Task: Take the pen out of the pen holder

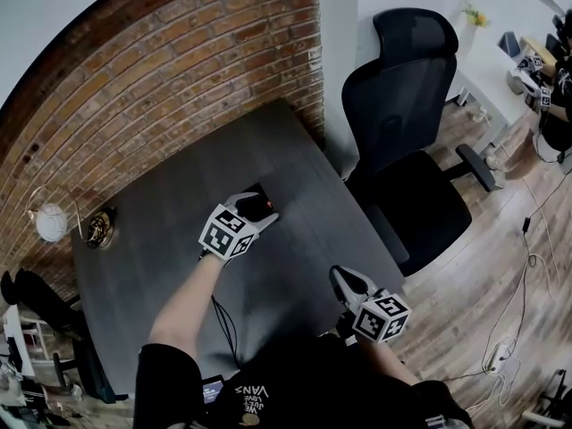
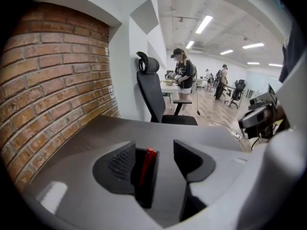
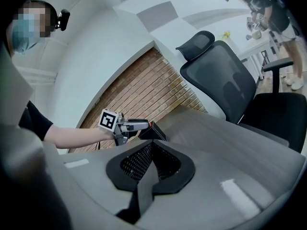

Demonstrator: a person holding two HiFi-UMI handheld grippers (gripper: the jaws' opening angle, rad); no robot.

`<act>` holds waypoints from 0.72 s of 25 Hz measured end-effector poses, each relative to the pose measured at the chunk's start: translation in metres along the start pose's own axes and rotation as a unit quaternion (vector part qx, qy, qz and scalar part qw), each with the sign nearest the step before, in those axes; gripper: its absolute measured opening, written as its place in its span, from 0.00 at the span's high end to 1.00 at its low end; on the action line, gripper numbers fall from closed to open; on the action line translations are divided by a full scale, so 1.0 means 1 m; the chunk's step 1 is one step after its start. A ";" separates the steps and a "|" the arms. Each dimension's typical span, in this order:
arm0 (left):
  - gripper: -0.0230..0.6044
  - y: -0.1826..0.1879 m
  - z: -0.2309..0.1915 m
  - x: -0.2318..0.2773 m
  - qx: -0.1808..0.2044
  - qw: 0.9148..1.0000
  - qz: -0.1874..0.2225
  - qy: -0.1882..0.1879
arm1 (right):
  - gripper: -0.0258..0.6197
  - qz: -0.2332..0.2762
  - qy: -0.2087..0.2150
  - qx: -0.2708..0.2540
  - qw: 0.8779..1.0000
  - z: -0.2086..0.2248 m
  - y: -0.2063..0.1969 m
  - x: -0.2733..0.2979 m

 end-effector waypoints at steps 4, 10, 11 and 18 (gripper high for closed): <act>0.53 -0.005 -0.004 0.010 -0.023 1.000 -0.016 -0.003 | 0.96 -0.003 -0.001 0.002 1.000 0.006 0.002 0.001; 0.64 -0.007 -0.010 0.012 -0.019 0.999 -0.037 0.009 | 0.96 -0.004 -0.003 0.004 1.000 0.012 0.004 0.003; 0.67 -0.008 -0.010 0.012 -0.011 0.999 -0.043 0.010 | 0.96 -0.004 -0.002 0.004 1.000 0.012 0.004 0.004; 0.72 -0.009 -0.009 0.015 0.004 0.998 -0.062 0.004 | 0.96 -0.007 0.001 0.004 1.000 0.009 0.005 0.010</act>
Point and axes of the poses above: the fingertips, and each gripper's own axes: x forward along the fingers, z to its right, y out of its top, the point moved 1 cm from there along -x, backward along the fingers, and after that the axes turned 6 degrees about -y, right-handed, at the moved point
